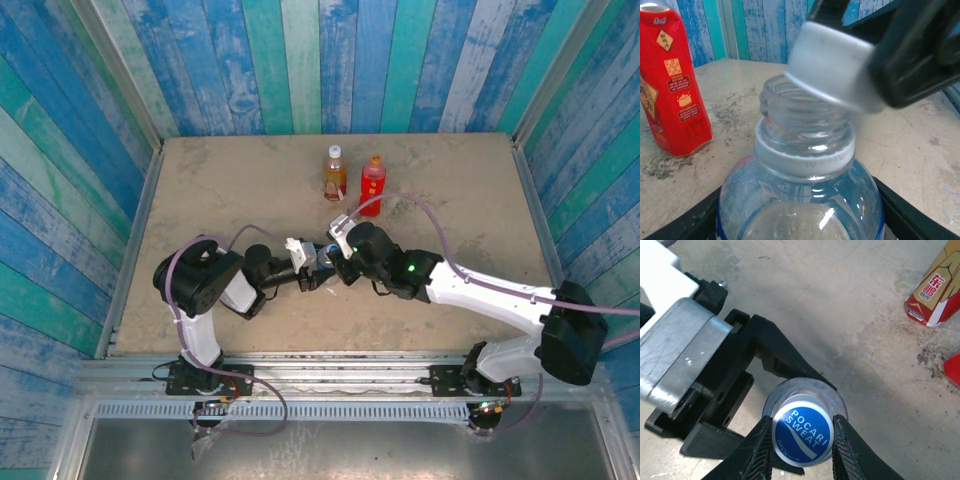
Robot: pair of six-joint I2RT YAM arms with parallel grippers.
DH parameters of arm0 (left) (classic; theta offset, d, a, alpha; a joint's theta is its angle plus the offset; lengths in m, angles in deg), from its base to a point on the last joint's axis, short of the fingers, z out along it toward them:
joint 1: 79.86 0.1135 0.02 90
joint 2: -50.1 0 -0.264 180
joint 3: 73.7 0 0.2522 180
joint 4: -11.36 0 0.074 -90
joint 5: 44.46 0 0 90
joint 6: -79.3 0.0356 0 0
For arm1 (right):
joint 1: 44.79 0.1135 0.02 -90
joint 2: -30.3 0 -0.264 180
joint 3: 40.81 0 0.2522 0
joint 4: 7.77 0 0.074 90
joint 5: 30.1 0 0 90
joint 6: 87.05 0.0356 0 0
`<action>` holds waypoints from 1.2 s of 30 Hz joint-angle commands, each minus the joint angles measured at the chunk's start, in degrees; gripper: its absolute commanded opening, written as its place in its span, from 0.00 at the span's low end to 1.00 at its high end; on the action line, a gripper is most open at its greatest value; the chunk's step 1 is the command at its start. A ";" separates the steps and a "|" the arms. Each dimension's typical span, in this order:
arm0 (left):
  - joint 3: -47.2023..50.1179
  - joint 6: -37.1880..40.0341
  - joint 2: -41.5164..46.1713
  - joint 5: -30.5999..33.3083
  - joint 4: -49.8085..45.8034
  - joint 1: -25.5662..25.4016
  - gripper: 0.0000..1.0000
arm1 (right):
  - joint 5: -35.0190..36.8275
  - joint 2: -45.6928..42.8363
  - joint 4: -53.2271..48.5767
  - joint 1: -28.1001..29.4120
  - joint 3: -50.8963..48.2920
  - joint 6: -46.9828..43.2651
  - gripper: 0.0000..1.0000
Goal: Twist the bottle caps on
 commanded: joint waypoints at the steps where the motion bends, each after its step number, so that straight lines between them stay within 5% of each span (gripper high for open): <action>1: 0.31 0.89 -0.04 -2.51 -4.81 -0.53 0.60 | -2.37 1.98 -0.32 -0.80 1.09 -1.95 0.29; 22: -0.39 1.45 0.99 -3.46 -7.22 -0.49 0.60 | -7.59 9.78 -20.56 -4.07 11.56 8.55 0.33; 29: -0.60 1.39 0.56 -3.32 -7.26 -0.49 0.60 | -11.02 8.91 -17.28 -4.11 9.55 11.35 0.32; 36: -0.94 1.17 0.62 -3.14 -8.26 -0.56 0.60 | -6.58 4.96 -7.76 -2.05 2.81 6.46 0.32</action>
